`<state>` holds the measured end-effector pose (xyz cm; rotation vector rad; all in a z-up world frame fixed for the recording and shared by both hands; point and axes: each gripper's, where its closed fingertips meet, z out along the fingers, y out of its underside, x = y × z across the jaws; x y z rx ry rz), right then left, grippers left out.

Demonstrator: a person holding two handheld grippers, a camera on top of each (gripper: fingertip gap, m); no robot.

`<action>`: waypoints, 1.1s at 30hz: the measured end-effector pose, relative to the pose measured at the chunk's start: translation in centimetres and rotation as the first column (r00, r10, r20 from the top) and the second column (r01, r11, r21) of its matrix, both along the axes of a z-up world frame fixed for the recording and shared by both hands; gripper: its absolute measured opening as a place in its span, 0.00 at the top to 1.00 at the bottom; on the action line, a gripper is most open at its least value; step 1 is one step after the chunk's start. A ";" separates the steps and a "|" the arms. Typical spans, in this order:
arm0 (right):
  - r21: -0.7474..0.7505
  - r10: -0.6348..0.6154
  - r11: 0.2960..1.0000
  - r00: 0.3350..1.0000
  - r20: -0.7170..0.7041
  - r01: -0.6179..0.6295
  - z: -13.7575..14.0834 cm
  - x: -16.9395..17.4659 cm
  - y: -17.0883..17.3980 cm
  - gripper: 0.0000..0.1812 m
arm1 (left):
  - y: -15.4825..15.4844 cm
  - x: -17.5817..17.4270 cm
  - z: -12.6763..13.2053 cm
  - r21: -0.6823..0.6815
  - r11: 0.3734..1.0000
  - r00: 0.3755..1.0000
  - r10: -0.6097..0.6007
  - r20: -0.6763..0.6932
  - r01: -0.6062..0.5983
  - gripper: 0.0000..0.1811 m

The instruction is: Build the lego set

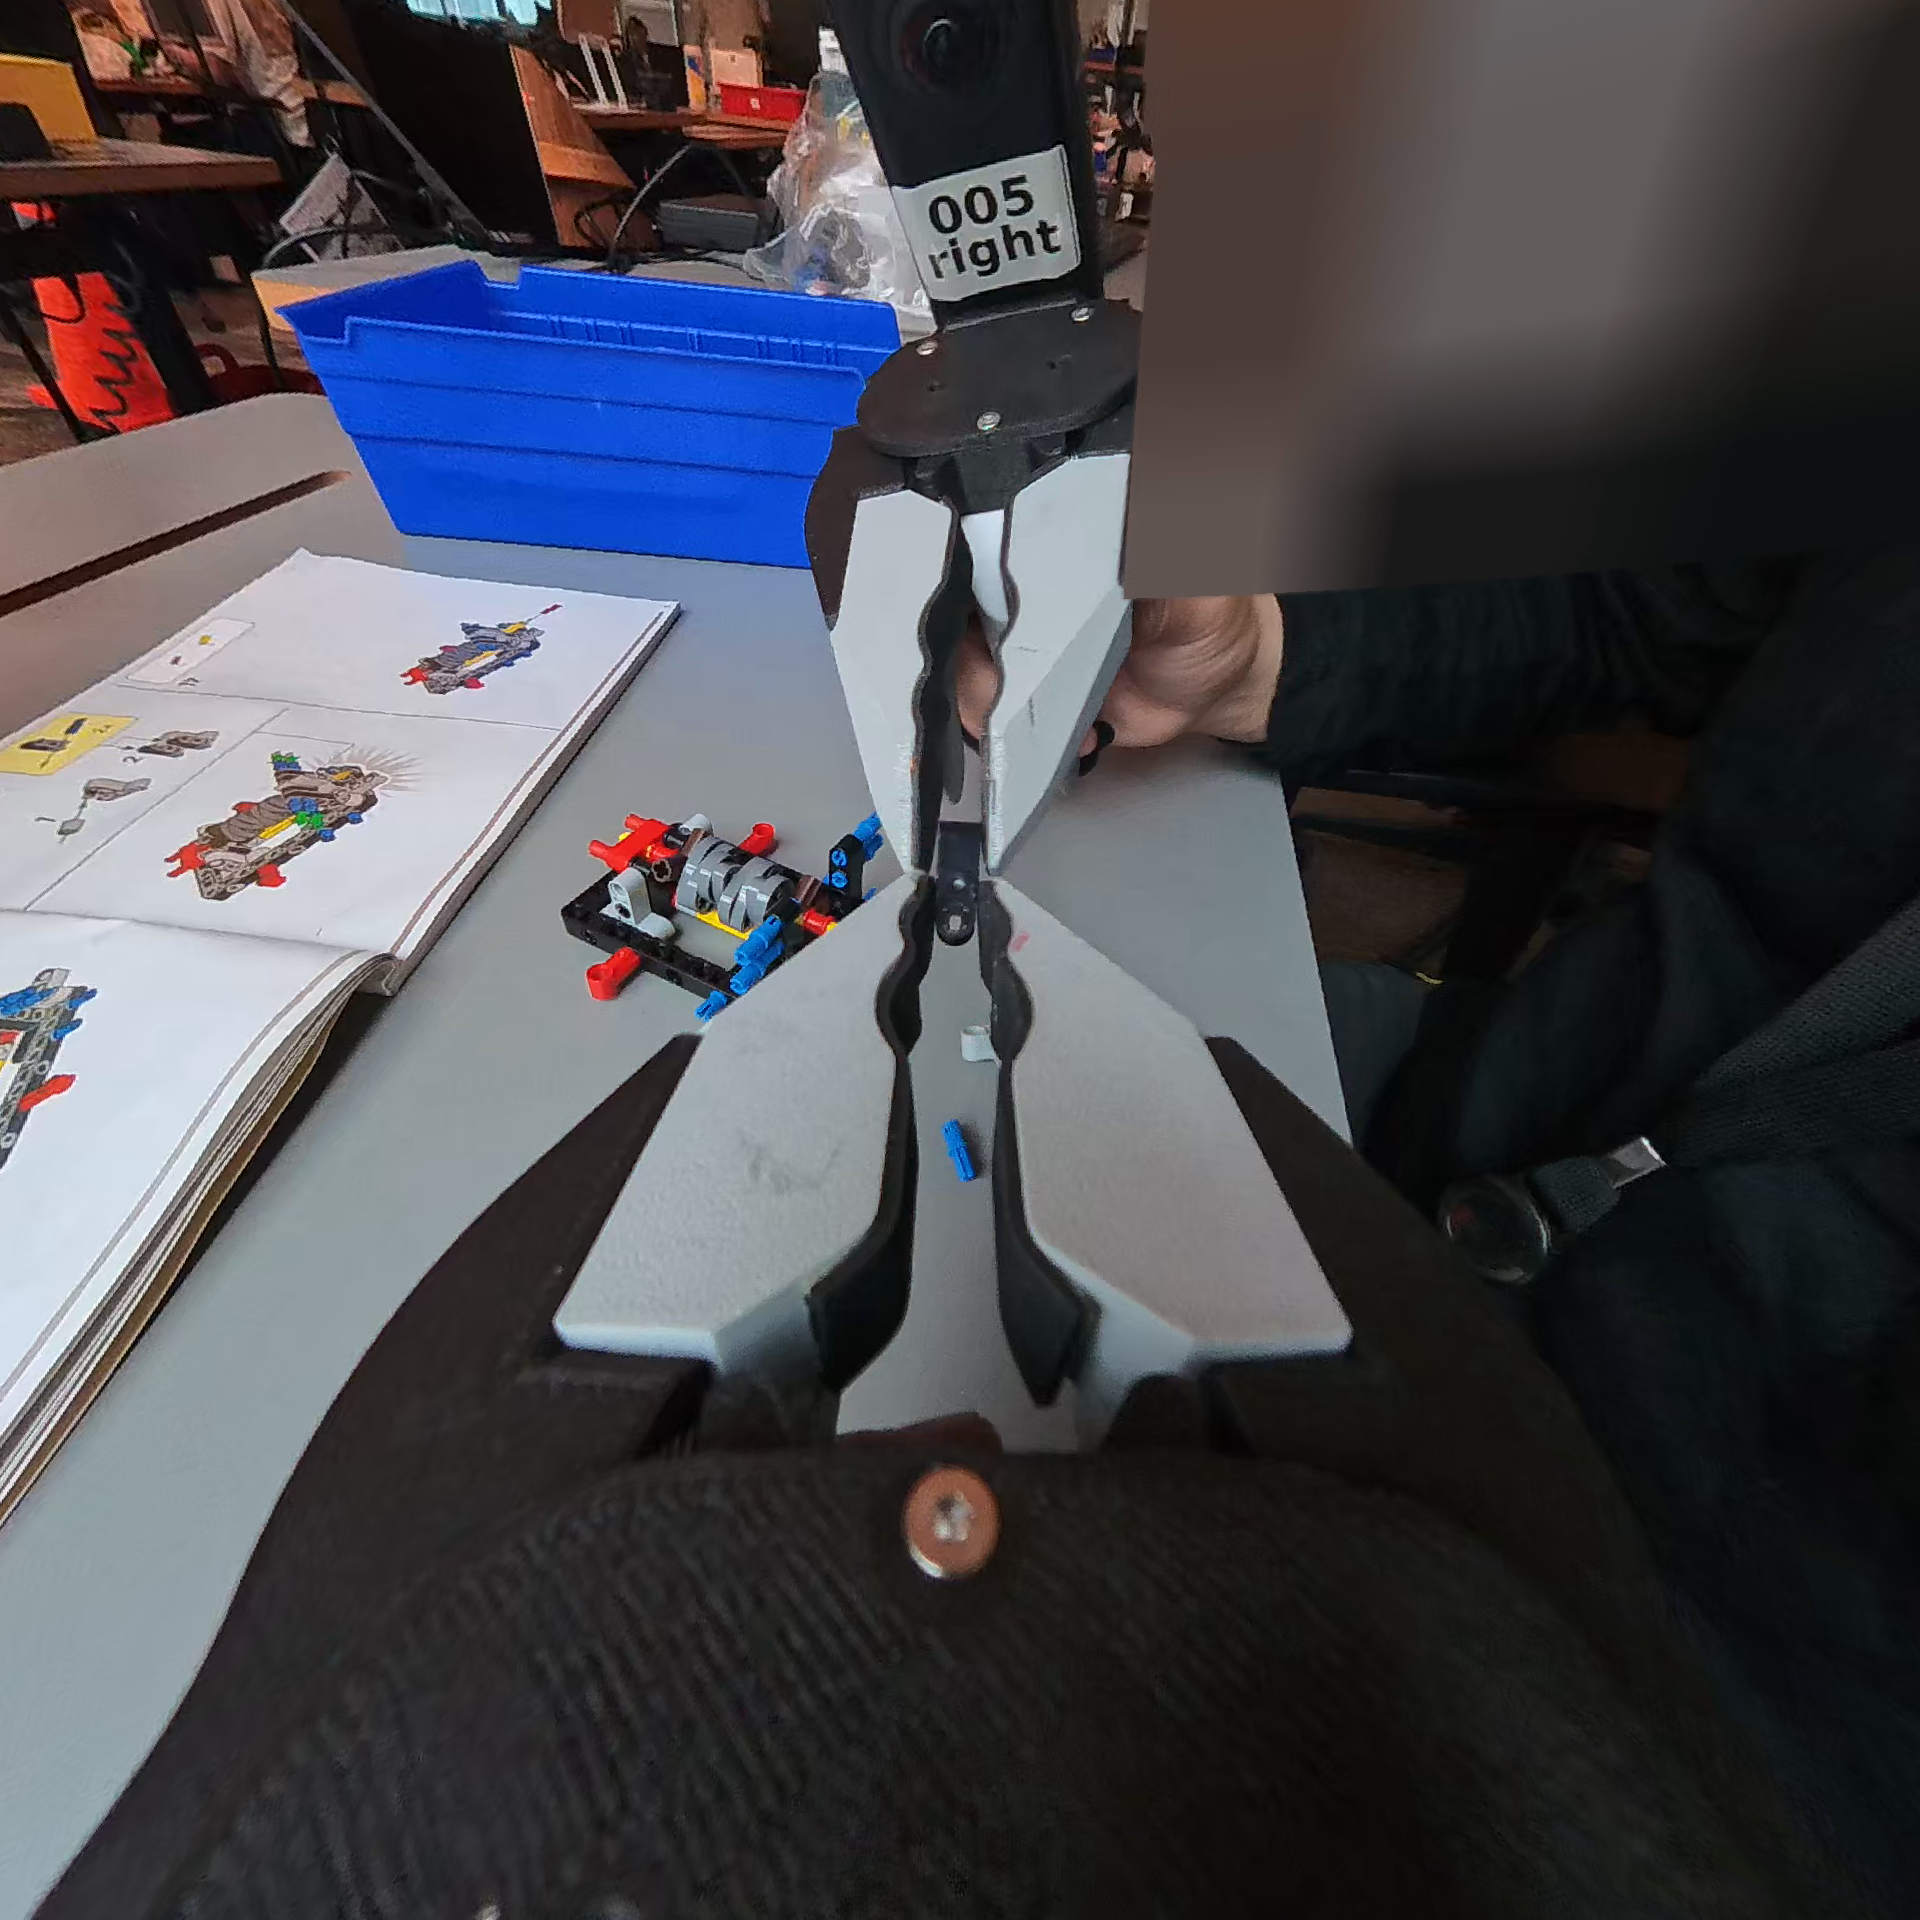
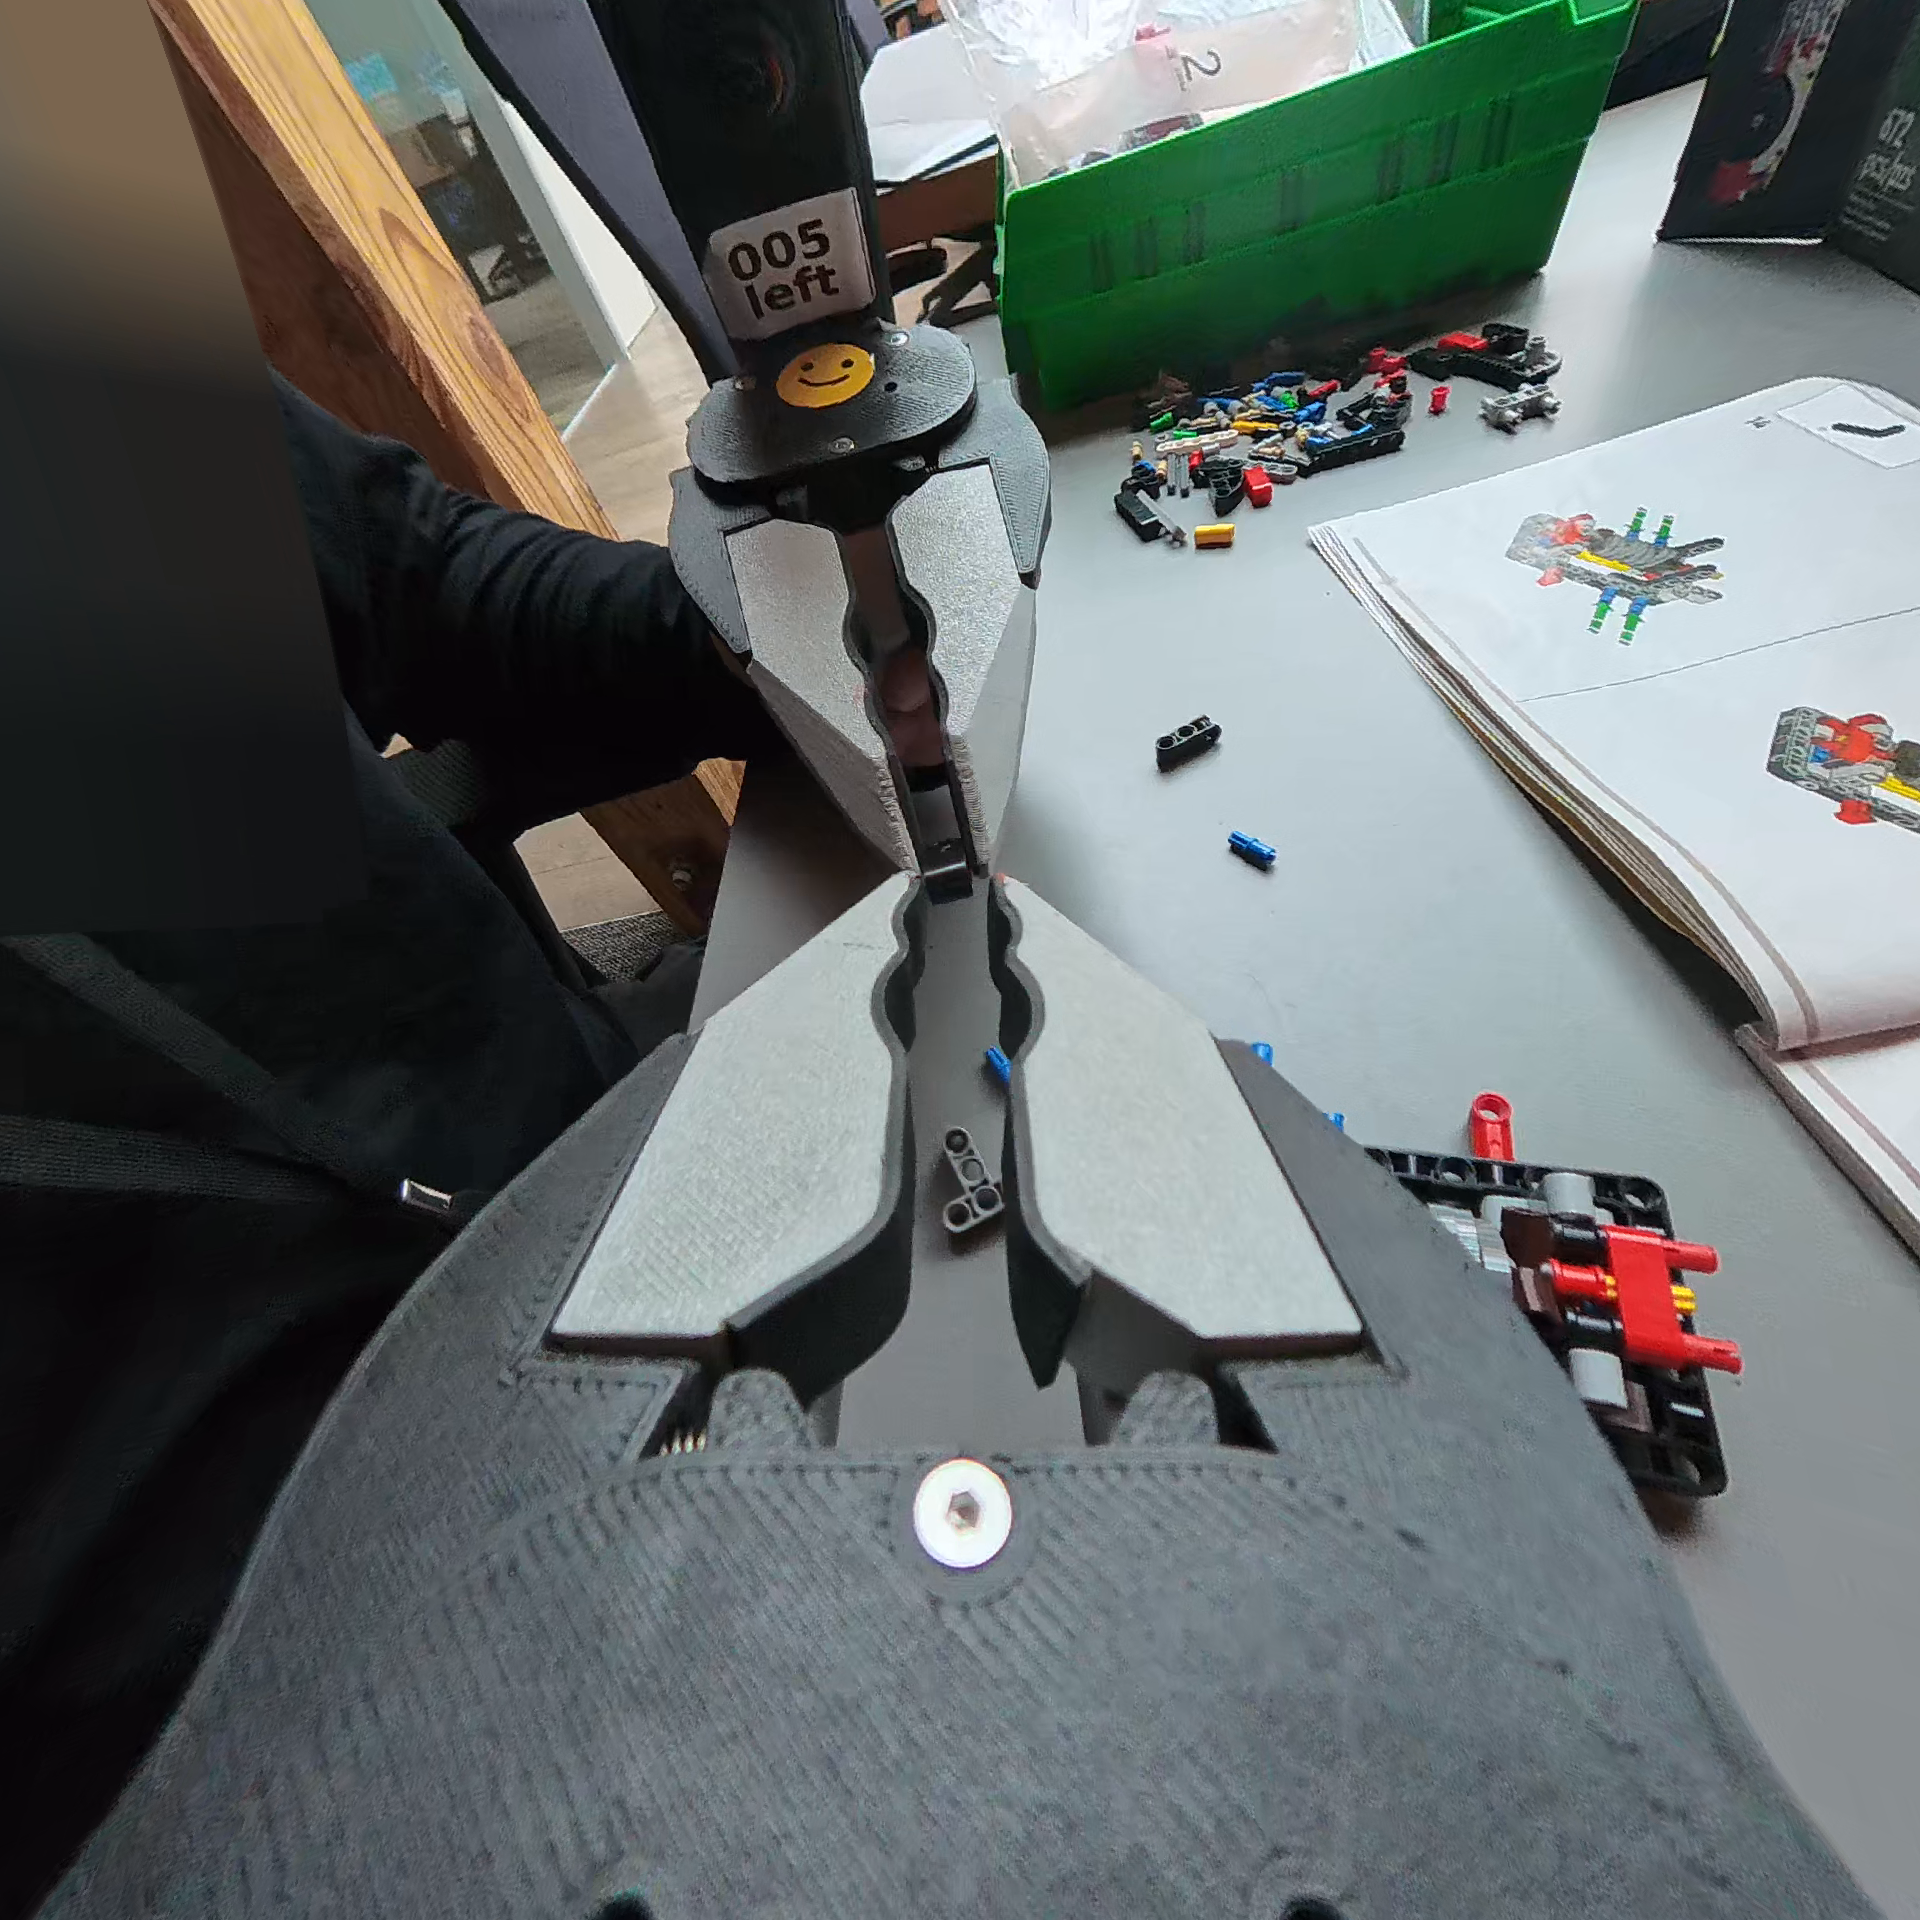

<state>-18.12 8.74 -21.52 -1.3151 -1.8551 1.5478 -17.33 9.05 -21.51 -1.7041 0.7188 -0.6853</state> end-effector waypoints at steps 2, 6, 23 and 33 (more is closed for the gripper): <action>0.013 0.002 1.000 1.000 -0.008 -0.002 0.1 0.0 -0.1 0.97 | 0.0 0.0 -0.1 0.007 1.000 1.000 0.003 -0.012 -0.002 0.97; 0.076 -0.015 0.997 1.000 0.014 0.014 -0.3 -0.2 0.0 0.98 | 0.1 0.0 -1.0 -0.021 1.000 0.998 0.009 -0.065 -0.011 0.97; 0.144 -0.025 0.989 0.998 0.057 0.016 -1.0 -0.9 -0.6 0.97 | -0.1 -0.3 -2.0 -0.069 0.997 0.991 0.023 -0.134 -0.033 0.97; 0.165 0.022 0.984 0.970 0.241 -0.063 -4.3 1.0 -0.3 0.93 | -1.5 -3.0 -1.4 -0.122 0.992 0.997 0.052 0.050 -0.046 0.97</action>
